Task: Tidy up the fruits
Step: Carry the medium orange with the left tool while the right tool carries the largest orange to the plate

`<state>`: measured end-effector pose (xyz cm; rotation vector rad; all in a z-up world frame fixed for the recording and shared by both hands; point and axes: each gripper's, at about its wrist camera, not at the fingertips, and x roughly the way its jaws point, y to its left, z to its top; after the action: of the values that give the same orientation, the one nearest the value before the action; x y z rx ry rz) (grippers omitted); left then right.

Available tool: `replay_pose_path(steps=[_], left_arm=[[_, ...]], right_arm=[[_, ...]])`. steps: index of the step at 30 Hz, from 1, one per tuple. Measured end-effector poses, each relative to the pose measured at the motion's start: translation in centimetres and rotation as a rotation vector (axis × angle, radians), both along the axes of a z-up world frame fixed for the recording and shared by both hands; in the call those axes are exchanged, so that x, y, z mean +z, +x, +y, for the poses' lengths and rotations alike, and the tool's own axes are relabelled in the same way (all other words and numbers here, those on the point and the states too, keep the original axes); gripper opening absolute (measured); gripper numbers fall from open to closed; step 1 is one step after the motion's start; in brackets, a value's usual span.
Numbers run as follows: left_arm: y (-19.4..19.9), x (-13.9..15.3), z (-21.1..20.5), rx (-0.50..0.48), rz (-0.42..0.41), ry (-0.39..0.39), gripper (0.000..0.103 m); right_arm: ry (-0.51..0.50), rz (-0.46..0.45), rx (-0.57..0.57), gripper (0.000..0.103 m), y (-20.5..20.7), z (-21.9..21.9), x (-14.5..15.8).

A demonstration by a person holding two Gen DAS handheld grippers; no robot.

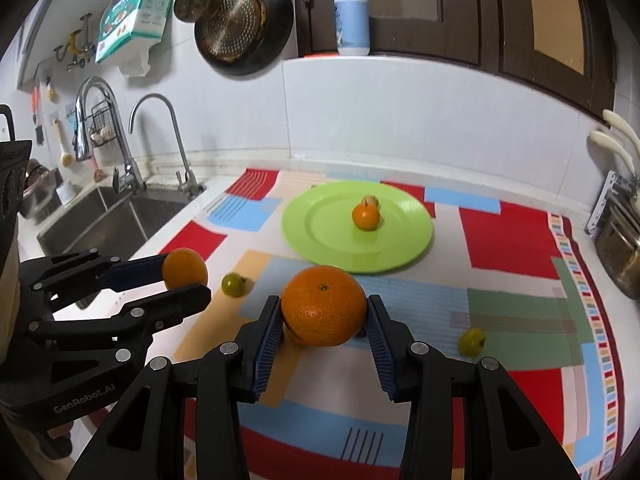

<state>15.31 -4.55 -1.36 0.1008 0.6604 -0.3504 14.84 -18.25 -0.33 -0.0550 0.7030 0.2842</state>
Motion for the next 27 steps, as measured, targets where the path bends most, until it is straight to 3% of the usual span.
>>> replay_pose_path(steps=[11, 27], left_arm=[[3.4, 2.8, 0.3, 0.008, -0.076, 0.007, 0.035], [11.4, 4.1, -0.4, 0.011, -0.057, 0.006, 0.035]], right_arm=[[-0.019, -0.097, -0.038, 0.043, 2.3, -0.1, 3.0], [0.002, -0.024, -0.083, 0.043, 11.2, -1.1, 3.1]])
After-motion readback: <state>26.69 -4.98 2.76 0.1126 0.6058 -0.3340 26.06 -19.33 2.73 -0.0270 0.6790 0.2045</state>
